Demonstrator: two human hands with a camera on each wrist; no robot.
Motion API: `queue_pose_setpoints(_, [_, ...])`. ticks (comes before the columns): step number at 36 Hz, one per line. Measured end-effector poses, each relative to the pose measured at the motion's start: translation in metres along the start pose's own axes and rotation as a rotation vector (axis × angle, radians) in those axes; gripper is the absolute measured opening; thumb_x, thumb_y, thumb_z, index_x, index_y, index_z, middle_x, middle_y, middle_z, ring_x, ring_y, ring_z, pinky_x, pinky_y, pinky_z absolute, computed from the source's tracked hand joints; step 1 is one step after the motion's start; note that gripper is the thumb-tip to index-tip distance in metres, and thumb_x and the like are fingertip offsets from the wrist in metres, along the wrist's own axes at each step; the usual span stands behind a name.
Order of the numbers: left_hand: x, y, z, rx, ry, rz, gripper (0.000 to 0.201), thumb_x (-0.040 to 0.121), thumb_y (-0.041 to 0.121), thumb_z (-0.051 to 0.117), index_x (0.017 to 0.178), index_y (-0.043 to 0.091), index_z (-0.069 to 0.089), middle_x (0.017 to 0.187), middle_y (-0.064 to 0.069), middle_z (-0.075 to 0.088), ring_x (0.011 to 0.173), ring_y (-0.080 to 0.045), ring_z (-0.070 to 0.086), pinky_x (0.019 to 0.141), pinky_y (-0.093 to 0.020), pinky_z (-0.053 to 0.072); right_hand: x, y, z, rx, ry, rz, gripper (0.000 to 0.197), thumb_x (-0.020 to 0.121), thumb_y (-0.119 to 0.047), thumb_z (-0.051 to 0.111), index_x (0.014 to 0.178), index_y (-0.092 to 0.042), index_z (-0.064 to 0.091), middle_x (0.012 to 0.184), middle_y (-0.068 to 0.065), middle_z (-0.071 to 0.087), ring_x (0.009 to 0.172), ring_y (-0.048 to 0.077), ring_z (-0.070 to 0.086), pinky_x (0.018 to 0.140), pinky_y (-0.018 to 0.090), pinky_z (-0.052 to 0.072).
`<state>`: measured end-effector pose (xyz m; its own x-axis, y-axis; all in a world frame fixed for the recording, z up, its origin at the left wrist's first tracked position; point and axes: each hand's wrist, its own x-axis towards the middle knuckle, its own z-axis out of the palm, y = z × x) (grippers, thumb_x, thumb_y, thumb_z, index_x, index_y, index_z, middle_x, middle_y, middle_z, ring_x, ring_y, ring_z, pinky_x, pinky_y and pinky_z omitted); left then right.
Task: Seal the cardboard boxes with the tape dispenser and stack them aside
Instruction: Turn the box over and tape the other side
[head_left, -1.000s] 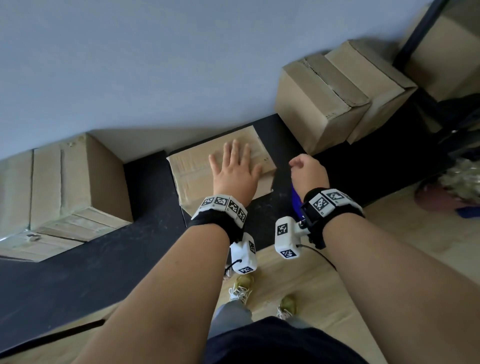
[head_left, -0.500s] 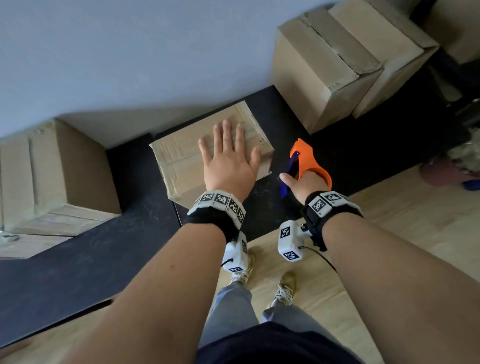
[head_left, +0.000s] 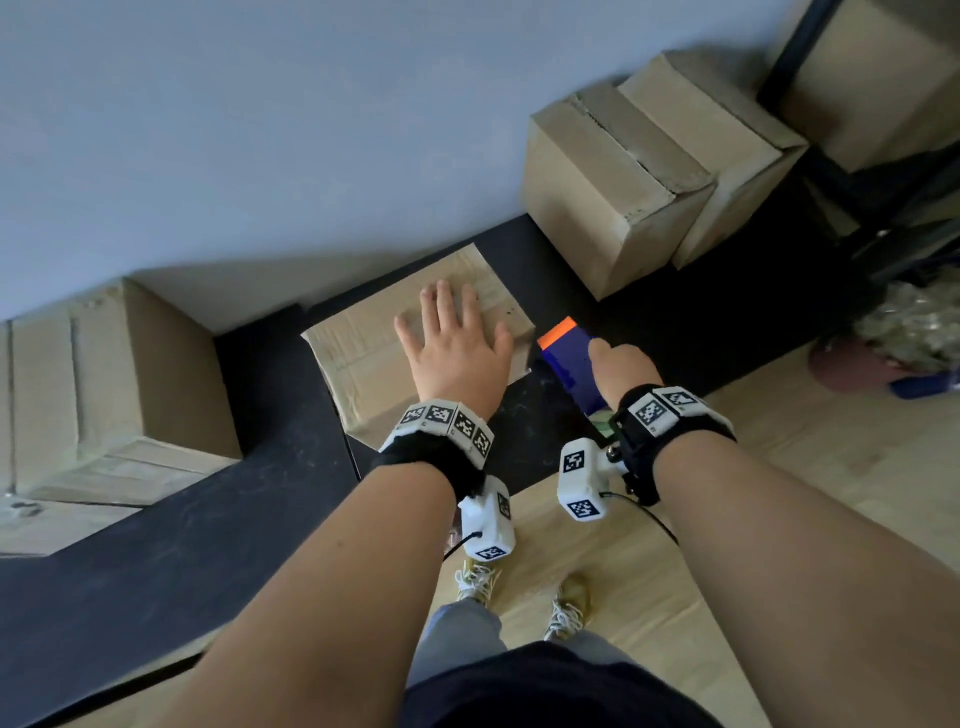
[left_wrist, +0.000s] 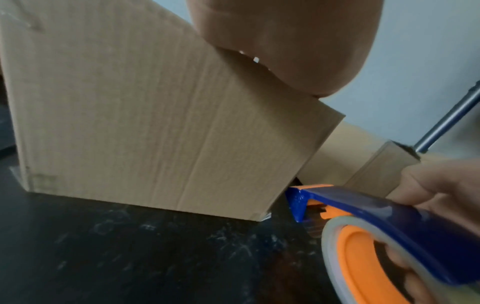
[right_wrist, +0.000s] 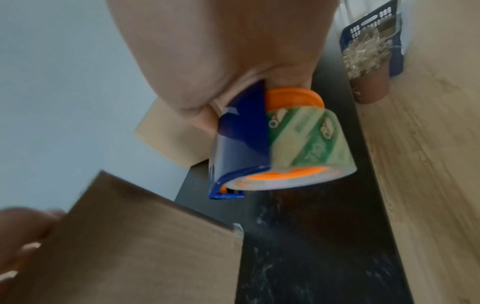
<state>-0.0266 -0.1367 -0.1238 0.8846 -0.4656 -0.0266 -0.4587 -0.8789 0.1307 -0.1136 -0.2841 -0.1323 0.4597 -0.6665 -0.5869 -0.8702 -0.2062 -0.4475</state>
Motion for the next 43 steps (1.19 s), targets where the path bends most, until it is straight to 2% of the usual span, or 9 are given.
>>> queue_pose_setpoints(6, [0.017,0.006,-0.029,-0.253,0.006,-0.027,0.037,0.09,0.028,0.044,0.122,0.015,0.056,0.132,-0.009,0.047,0.123,-0.029,0.039,0.103,-0.04,0.031,-0.008,-0.005,-0.029,0.151,0.108,-0.055,0.064,0.097,-0.05,0.044,0.12,0.008,0.059,0.124,0.025,0.06,0.115,0.037,0.055,0.084,0.034,0.036])
queue_pose_setpoints(12, [0.048,0.012,-0.065,-0.586,-0.115,0.039,0.025,0.095,0.017,0.046,0.104,0.014,0.069,0.101,-0.001,0.063,0.094,-0.018,0.057,0.089,-0.028,0.043,-0.023,-0.016,-0.062,0.264,0.208,-0.184,0.057,0.085,-0.058,0.063,0.061,-0.006,0.056,0.064,0.004,0.054,0.076,0.028,0.055,0.067,0.032,0.032])
queue_pose_setpoints(18, [0.071,0.024,-0.091,-1.096,-0.391,-0.236,0.032,0.099,0.026,0.043,0.073,0.011,0.055,0.078,-0.009,0.058,0.06,-0.017,0.052,0.056,-0.025,0.044,-0.038,-0.033,-0.081,0.347,0.131,-0.303,0.061,0.079,-0.056,0.069,0.07,0.003,0.065,0.081,0.019,0.066,0.074,0.028,0.057,0.068,0.036,0.038])
queue_pose_setpoints(25, [0.074,0.016,-0.098,-1.208,-0.605,-0.293,0.04,0.1,0.041,0.043,0.076,0.011,0.055,0.077,-0.006,0.06,0.067,-0.021,0.056,0.067,-0.032,0.046,-0.052,-0.042,-0.083,0.512,0.046,-0.353,0.053,0.076,-0.047,0.077,0.086,0.005,0.071,0.085,0.017,0.072,0.073,0.023,0.062,0.069,0.03,0.045])
queue_pose_setpoints(30, [0.073,0.009,-0.101,-1.283,-0.607,-0.297,0.034,0.097,0.036,0.05,0.075,0.013,0.061,0.063,-0.002,0.067,0.065,-0.018,0.06,0.068,-0.03,0.048,-0.065,-0.045,-0.083,0.584,-0.027,-0.374,0.033,0.08,-0.035,0.077,0.077,-0.003,0.071,0.065,0.008,0.069,0.044,0.009,0.062,0.043,0.013,0.043])
queue_pose_setpoints(34, [0.076,0.003,-0.103,-1.335,-0.602,-0.314,0.028,0.095,0.031,0.055,0.078,0.011,0.065,0.066,-0.003,0.07,0.07,-0.02,0.064,0.072,-0.03,0.051,-0.069,-0.048,-0.083,0.576,-0.035,-0.39,0.036,0.079,-0.04,0.077,0.082,-0.004,0.072,0.073,0.008,0.072,0.054,0.011,0.065,0.053,0.017,0.051])
queue_pose_setpoints(37, [0.08,-0.003,-0.099,-1.395,-0.648,-0.36,0.016,0.096,0.019,0.05,0.093,0.01,0.063,0.066,-0.002,0.071,0.078,-0.021,0.063,0.093,-0.033,0.046,-0.07,-0.049,-0.081,0.584,-0.054,-0.375,0.043,0.073,-0.047,0.079,0.086,-0.006,0.075,0.082,0.01,0.075,0.076,0.025,0.071,0.081,0.035,0.056])
queue_pose_setpoints(40, [0.079,-0.007,-0.095,-1.415,-0.613,-0.391,0.015,0.097,0.02,0.049,0.09,0.011,0.057,0.056,0.0,0.069,0.077,-0.022,0.062,0.083,-0.036,0.05,-0.073,-0.05,-0.079,0.593,-0.078,-0.349,0.06,0.058,-0.057,0.08,0.09,-0.006,0.075,0.085,0.01,0.076,0.086,0.033,0.072,0.092,0.047,0.055])
queue_pose_setpoints(43, [0.076,-0.009,-0.095,-1.358,-0.605,-0.389,0.011,0.095,0.01,0.05,0.085,0.009,0.055,0.063,-0.004,0.068,0.072,-0.02,0.061,0.071,-0.031,0.052,-0.077,-0.052,-0.078,0.59,-0.08,-0.33,0.056,0.064,-0.054,0.08,0.089,-0.004,0.073,0.082,0.011,0.075,0.078,0.028,0.072,0.084,0.041,0.057])
